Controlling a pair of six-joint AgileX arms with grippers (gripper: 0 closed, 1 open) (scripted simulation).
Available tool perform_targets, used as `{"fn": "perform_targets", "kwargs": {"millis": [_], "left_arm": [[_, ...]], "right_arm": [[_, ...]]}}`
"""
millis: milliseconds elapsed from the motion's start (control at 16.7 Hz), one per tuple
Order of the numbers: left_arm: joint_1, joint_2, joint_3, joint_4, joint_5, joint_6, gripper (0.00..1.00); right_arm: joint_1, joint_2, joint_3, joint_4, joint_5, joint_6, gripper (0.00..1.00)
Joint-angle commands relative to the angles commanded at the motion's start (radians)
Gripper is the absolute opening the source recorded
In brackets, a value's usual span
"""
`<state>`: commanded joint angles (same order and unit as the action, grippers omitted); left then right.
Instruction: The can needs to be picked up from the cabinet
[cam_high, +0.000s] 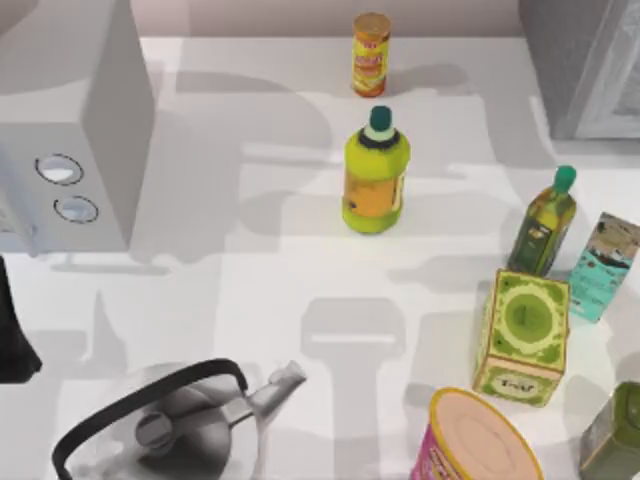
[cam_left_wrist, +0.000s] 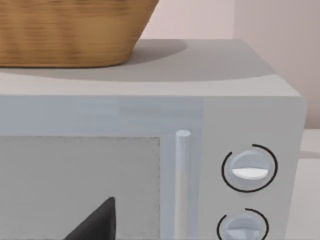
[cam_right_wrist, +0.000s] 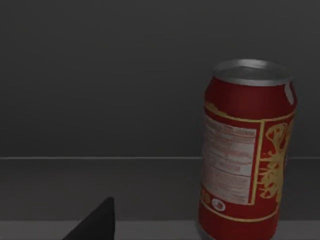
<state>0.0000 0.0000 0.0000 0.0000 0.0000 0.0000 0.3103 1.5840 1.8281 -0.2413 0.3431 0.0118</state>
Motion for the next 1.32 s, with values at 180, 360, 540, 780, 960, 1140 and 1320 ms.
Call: {"fn": "perform_targets", "kwargs": {"millis": [180, 360, 540, 780, 960, 1140, 1320], "left_arm": [[0.0, 0.0, 0.0, 0.0, 0.0, 0.0, 1.0], [0.0, 0.0, 0.0, 0.0, 0.0, 0.0, 1.0], [0.0, 0.0, 0.0, 0.0, 0.0, 0.0, 1.0], [0.0, 0.0, 0.0, 0.0, 0.0, 0.0, 1.0], [0.0, 0.0, 0.0, 0.0, 0.0, 0.0, 1.0], [0.0, 0.0, 0.0, 0.0, 0.0, 0.0, 1.0], [0.0, 0.0, 0.0, 0.0, 0.0, 0.0, 1.0]], "right_arm": [[-0.012, 0.063, 0.075, -0.008, -0.012, 0.0, 1.0], [-0.03, 0.146, 0.171, -0.021, -0.028, 0.0, 1.0], [-0.045, 0.211, 0.245, -0.03, -0.043, 0.0, 1.0], [-0.049, 0.226, 0.262, -0.033, -0.046, -0.001, 1.0], [-0.049, 0.226, 0.262, -0.033, -0.046, -0.001, 0.85], [-0.049, 0.226, 0.262, -0.033, -0.046, -0.001, 0.62], [-0.049, 0.226, 0.262, -0.033, -0.046, -0.001, 0.4]]}}
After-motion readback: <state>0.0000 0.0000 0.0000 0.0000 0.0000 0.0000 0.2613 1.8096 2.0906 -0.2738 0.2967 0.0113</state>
